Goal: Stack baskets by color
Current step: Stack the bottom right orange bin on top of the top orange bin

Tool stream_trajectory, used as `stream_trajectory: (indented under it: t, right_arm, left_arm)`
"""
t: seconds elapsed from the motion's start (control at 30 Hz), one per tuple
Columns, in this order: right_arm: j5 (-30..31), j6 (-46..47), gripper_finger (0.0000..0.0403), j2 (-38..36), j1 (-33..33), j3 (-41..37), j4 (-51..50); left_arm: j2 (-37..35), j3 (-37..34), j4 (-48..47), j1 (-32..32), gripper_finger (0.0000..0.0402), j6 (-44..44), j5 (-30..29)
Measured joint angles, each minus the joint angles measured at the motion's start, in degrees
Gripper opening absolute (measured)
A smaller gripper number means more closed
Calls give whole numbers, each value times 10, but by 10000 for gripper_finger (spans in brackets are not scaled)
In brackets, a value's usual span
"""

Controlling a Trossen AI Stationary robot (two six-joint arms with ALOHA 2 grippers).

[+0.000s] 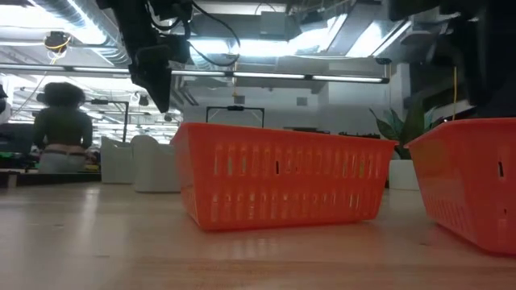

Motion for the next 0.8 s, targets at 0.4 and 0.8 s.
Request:
stream_trajectory:
  t: [0.4, 0.8]
  right_arm:
    - [34, 39, 147, 0, 27, -42, 22]
    - [-10, 69, 147, 1, 27, -101, 59]
  left_arm:
    - [0, 0, 0, 0, 80, -4, 0]
    - [0, 0, 5, 0, 80, -4, 0]
